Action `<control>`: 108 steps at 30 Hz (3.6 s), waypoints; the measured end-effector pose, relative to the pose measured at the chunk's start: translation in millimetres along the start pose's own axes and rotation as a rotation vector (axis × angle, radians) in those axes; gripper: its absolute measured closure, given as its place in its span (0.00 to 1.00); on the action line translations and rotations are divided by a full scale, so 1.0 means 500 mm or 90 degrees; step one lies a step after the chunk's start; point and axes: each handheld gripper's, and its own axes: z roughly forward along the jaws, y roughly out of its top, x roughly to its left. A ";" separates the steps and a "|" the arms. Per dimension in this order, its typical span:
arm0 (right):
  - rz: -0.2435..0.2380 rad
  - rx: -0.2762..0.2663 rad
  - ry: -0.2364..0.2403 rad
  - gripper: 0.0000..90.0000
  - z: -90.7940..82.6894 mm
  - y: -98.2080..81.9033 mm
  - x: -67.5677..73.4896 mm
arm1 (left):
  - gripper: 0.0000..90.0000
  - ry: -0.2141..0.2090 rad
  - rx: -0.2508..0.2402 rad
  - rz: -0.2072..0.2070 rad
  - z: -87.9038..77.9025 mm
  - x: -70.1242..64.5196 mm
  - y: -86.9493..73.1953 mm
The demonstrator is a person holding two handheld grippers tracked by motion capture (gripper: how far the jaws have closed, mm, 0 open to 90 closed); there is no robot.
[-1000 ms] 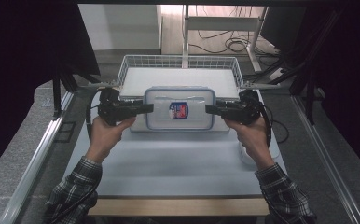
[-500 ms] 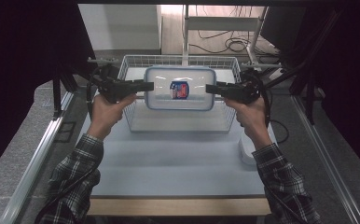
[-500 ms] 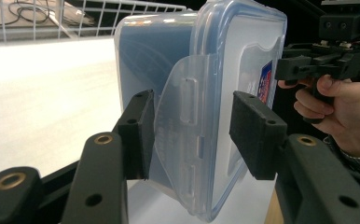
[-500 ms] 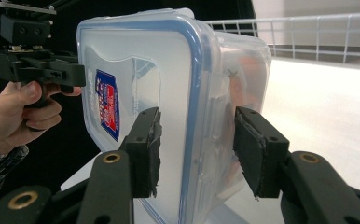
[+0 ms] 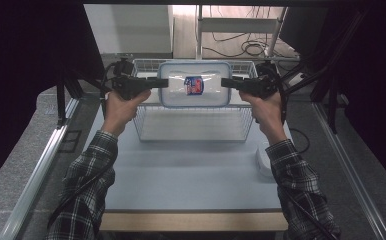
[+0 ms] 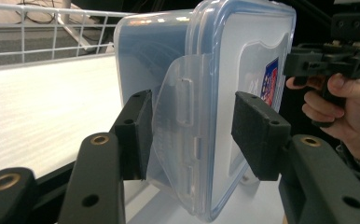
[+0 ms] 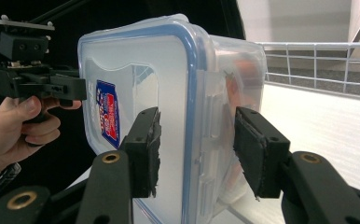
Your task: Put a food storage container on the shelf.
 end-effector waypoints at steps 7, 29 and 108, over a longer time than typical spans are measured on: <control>0.011 0.001 0.004 0.57 0.011 0.003 -0.017 | 0.54 0.016 -0.010 -0.001 0.007 0.002 0.004; -0.001 0.002 -0.056 0.63 0.028 -0.010 -0.022 | 0.49 0.047 -0.028 -0.047 0.023 0.009 -0.005; -0.172 0.070 -0.063 0.35 -0.037 -0.243 0.080 | 0.17 0.095 0.103 0.172 0.011 -0.129 -0.269</control>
